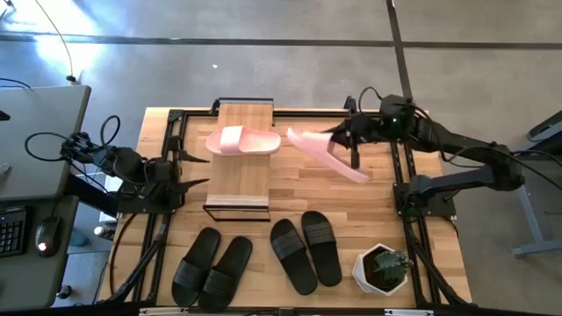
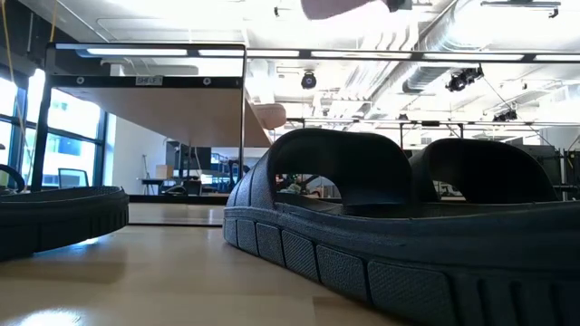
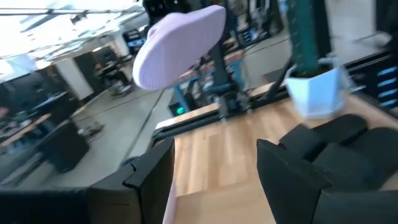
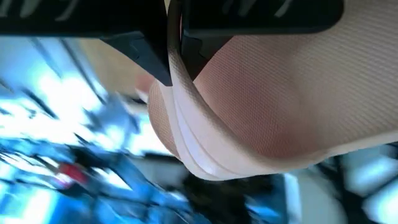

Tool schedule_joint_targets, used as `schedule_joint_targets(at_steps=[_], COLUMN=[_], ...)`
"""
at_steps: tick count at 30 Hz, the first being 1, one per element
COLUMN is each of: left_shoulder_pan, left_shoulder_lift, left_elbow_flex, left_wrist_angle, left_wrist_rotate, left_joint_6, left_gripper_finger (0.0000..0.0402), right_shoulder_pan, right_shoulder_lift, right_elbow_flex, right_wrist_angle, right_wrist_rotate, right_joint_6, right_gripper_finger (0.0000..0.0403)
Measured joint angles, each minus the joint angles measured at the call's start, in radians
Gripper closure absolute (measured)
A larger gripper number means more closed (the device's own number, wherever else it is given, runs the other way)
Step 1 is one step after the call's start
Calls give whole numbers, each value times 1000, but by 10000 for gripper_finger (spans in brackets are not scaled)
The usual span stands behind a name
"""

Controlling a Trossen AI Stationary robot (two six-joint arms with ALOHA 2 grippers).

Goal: Pick and place slides into the shelf
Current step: Put the pink slide on the shelf

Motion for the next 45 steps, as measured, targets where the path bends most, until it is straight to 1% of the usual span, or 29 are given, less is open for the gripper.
schedule_joint_targets(at_steps=[3, 6, 9, 11, 14, 19, 23, 28, 33, 36, 41, 45], left_shoulder_pan=[0, 0, 0, 0, 0, 0, 0, 0, 0, 0, 0, 0], left_shoulder_lift=[0, 9, 25, 34, 54, 79, 95, 100, 101, 105, 108, 116], left_elbow_flex=[0, 0, 0, 0, 0, 0, 0, 0, 0, 0, 0, 0], left_wrist_angle=[28, 40, 44, 52, 71, 73, 76, 124, 127, 121, 117, 117], left_wrist_rotate=[31, 33, 33, 33, 29, 28, 26, 25, 48, 60, 141, 145], left_joint_6=[-1, 3, 10, 11, 13, 16, 3, 1, -9, -30, -44, -52], left_gripper_finger=[192, 192, 192, 192, 192, 192, 192, 192, 192, 192, 192, 192], right_shoulder_pan=[0, 5, 20, 21, 21, 36, 45, 76, 95, 99, 100, 103], right_shoulder_lift=[40, 124, 220, 288, 391, 554, 650, 738, 788, 796, 796, 796], right_elbow_flex=[0, 0, 0, 16, 77, 213, 322, 414, 470, 484, 486, 486], right_wrist_angle=[99, 246, 426, 489, 496, 487, 444, 396, 378, 374, 376, 400], right_wrist_rotate=[-167, -366, -479, -529, -544, -554, -570, -570, -573, -566, -563, -554], right_joint_6=[34, 102, 193, 247, 275, 267, 227, 177, 143, 121, 116, 114], right_gripper_finger=[403, 403, 403, 403, 403, 403, 403, 403, 403, 403, 403, 403])
